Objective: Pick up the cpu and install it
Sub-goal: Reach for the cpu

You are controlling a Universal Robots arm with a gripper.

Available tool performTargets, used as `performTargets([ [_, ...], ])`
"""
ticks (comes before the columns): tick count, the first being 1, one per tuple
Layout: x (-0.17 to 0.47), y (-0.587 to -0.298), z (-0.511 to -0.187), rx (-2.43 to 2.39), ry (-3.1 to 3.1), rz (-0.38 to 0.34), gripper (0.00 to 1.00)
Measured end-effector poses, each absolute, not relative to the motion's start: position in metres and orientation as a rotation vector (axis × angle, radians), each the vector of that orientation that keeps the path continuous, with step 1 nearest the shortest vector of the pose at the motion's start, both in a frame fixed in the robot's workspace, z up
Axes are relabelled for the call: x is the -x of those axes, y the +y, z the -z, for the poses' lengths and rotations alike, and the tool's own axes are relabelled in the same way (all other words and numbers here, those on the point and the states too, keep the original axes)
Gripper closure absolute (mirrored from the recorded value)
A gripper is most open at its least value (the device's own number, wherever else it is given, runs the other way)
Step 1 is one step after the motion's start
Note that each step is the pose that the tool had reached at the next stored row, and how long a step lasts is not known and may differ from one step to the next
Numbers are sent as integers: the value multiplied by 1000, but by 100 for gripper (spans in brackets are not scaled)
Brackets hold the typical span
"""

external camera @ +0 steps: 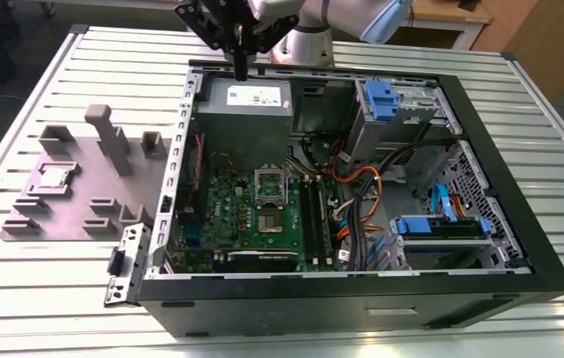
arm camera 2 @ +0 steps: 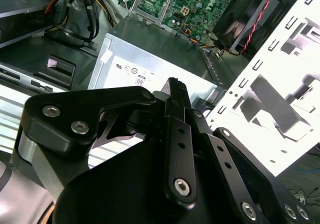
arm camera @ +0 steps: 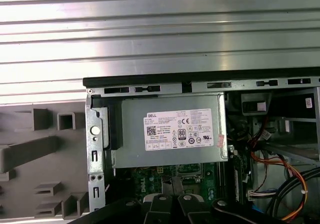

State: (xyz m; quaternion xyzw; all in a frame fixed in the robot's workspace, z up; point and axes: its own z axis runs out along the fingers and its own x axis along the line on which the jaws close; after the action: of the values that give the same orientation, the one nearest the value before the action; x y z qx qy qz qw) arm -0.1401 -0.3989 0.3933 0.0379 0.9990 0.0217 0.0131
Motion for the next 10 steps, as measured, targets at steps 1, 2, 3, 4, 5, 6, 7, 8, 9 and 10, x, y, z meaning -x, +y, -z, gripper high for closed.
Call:
performTargets([
  [1,140,-399,-393,-118,3112,-68,89],
  [2,141,-399,-393,-118,3113,-68,89],
  [3,141,-399,-393,-118,3112,-68,89],
  [4,141,-399,-393,-118,3112,-68,89],
  [5,141,-399,-393,-118,3113,-68,89],
  [6,142,-399,-393,-118,3112,-68,89],
  [7,142,-399,-393,-118,3112,-68,89],
  [8,142,-399,-393,-118,3113,-68,89],
  [9,142,-399,-393,-118,3112,-68,89],
  [10,143,-399,-393,-118,3112,-68,89],
])
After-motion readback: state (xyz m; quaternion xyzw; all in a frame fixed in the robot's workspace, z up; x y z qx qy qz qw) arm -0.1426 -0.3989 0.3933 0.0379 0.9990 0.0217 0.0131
